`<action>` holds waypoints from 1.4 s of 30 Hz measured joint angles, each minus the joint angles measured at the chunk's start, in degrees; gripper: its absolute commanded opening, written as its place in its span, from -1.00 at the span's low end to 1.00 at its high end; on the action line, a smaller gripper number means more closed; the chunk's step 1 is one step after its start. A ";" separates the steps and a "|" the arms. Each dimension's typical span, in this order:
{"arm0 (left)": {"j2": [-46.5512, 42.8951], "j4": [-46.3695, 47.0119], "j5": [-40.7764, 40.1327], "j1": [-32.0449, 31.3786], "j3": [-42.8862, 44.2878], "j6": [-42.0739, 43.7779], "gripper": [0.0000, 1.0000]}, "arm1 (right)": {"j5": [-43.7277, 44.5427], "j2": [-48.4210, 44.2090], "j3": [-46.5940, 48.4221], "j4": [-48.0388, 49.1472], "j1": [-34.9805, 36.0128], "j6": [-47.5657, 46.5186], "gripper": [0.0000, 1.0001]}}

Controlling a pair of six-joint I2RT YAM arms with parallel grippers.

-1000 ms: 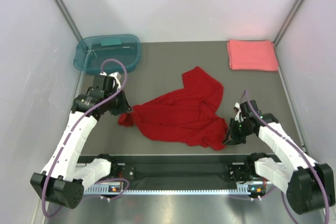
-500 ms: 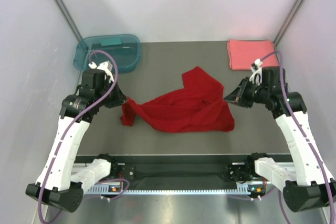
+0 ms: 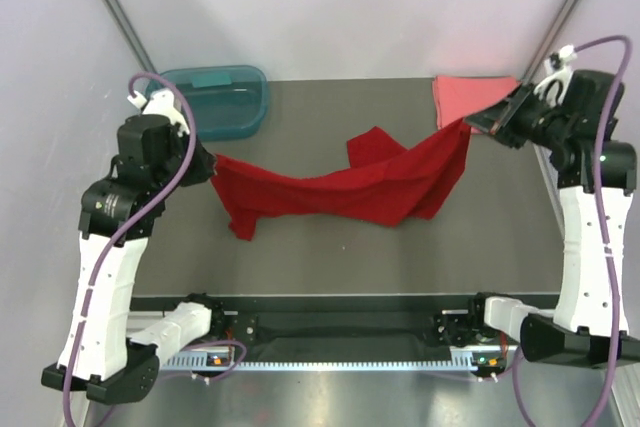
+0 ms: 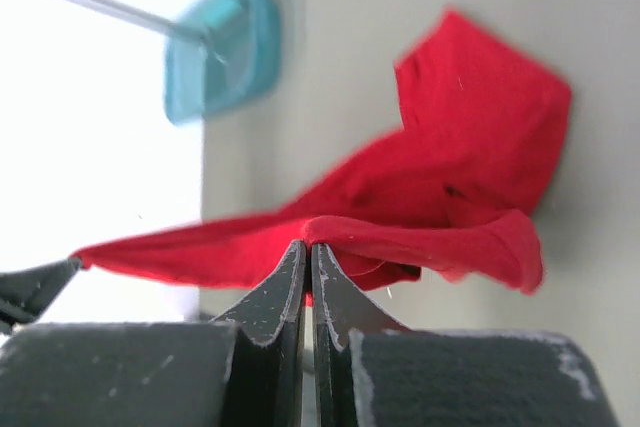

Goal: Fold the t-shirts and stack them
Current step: Flatten the tshirt out

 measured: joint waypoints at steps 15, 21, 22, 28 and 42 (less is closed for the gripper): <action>10.84 4.48 -8.94 0.00 26.25 5.97 -1.00 | -9.88 22.43 32.57 19.50 -5.88 12.17 -1.00; 13.29 13.84 -7.15 0.00 29.66 8.72 -1.00 | -13.07 28.79 38.77 38.47 -9.11 26.01 -1.00; 13.05 15.67 -6.64 0.00 29.55 8.96 -1.00 | -13.25 29.70 40.41 41.40 -9.73 27.93 -1.00; 6.95 25.14 -4.09 0.00 25.03 9.81 -1.00 | -13.35 29.27 44.41 57.88 -14.51 37.40 -1.00; -8.46 27.65 -1.38 -0.02 31.78 10.56 -1.00 | -15.85 8.35 45.07 71.38 -26.84 43.47 -1.00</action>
